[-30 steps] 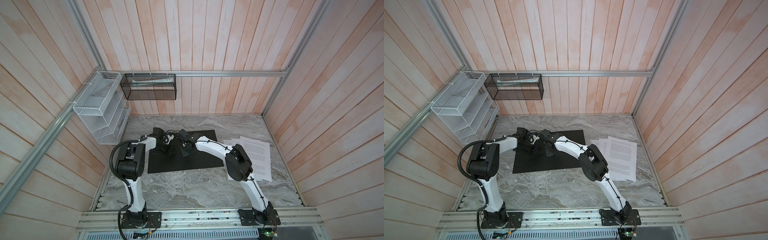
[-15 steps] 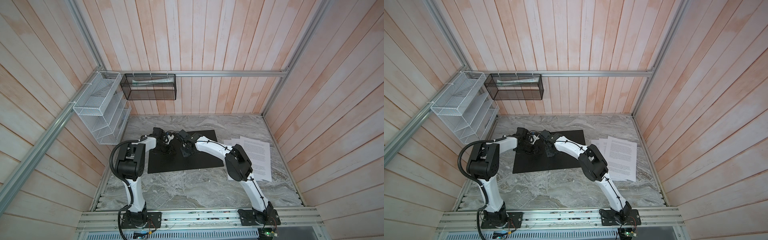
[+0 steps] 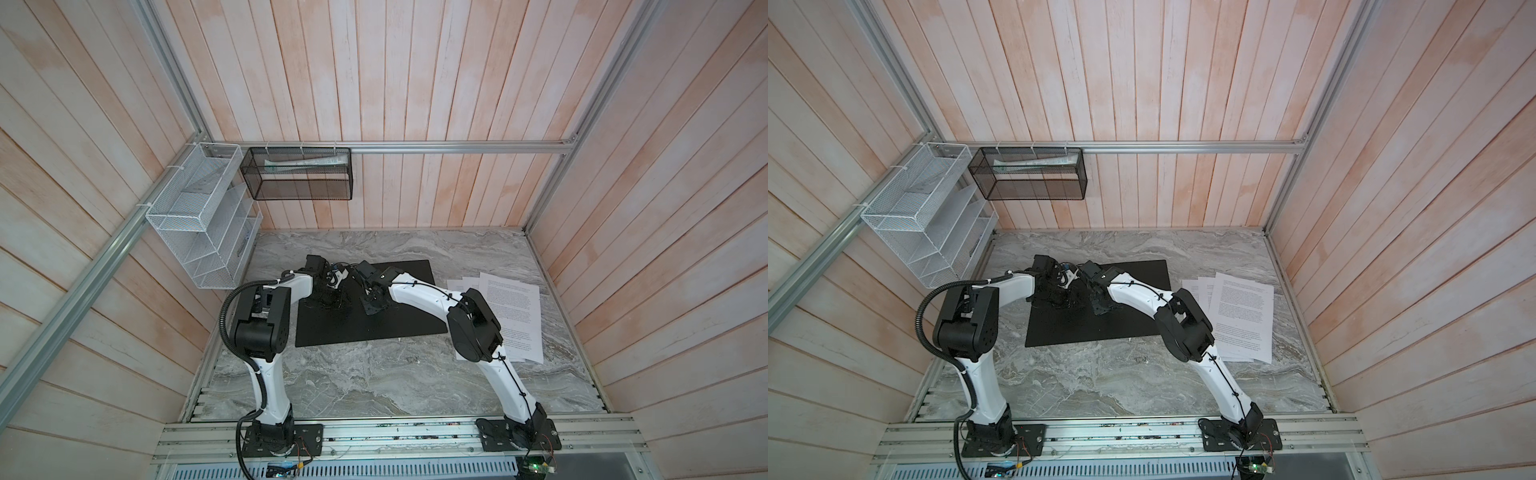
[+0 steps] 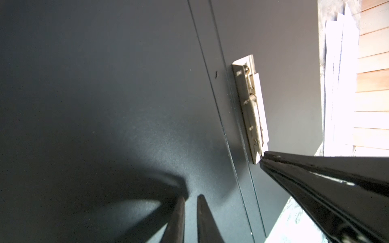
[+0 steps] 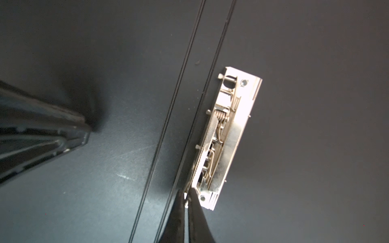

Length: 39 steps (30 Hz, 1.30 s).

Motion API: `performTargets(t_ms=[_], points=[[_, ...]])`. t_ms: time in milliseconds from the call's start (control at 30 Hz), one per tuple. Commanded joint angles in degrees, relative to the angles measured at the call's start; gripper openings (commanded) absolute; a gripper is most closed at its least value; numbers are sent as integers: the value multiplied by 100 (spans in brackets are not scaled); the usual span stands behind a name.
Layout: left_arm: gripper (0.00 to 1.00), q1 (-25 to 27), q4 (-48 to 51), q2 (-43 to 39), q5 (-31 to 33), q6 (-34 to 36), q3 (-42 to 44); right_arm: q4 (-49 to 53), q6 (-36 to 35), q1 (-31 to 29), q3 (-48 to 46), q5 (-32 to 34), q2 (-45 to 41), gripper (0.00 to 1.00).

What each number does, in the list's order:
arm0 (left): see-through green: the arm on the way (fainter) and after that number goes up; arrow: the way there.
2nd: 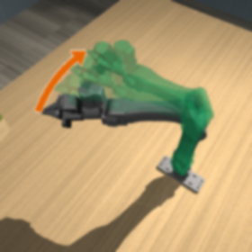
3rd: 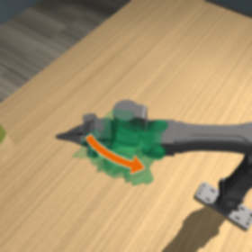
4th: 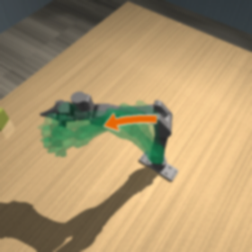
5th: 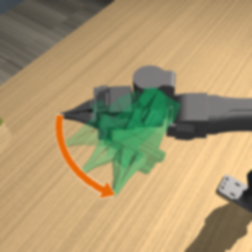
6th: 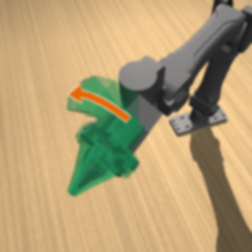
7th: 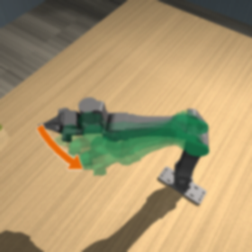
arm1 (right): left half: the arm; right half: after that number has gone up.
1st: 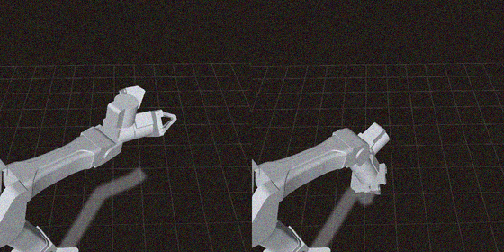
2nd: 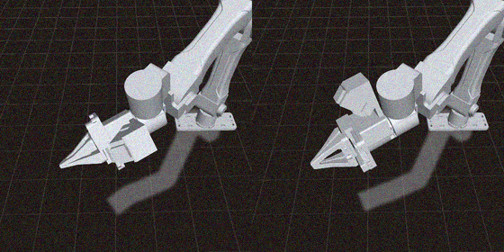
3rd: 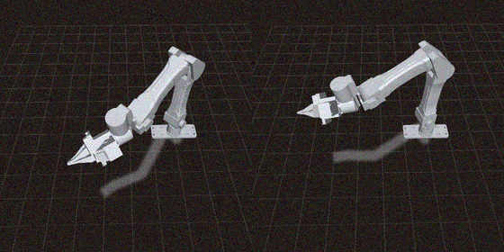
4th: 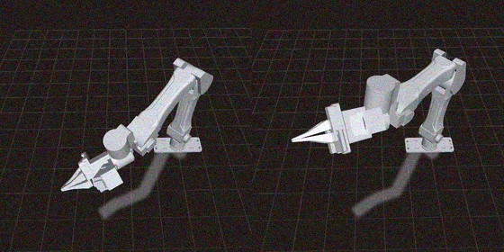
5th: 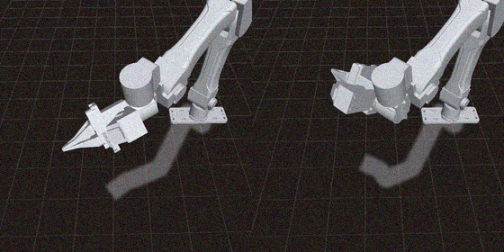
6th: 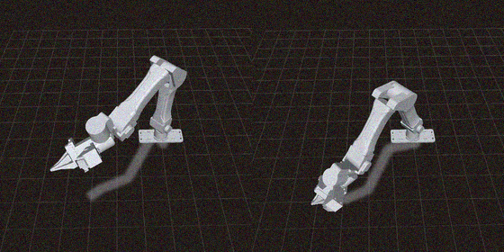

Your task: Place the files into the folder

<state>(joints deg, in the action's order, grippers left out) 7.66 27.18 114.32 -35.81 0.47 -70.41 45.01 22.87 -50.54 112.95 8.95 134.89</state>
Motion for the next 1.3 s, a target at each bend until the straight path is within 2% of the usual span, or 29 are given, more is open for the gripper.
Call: performTargets(t_ms=[0,667,1267], points=[[16,-8,112,248,189,120,-26,305,33,-8,78,-18,298,7],[17,-18,187,314,206,168,-91,735,-46,-8,162,-219,725,6],[17,-46,334,440,224,191,-223,1293,15,-8,563,244,1096,6]])
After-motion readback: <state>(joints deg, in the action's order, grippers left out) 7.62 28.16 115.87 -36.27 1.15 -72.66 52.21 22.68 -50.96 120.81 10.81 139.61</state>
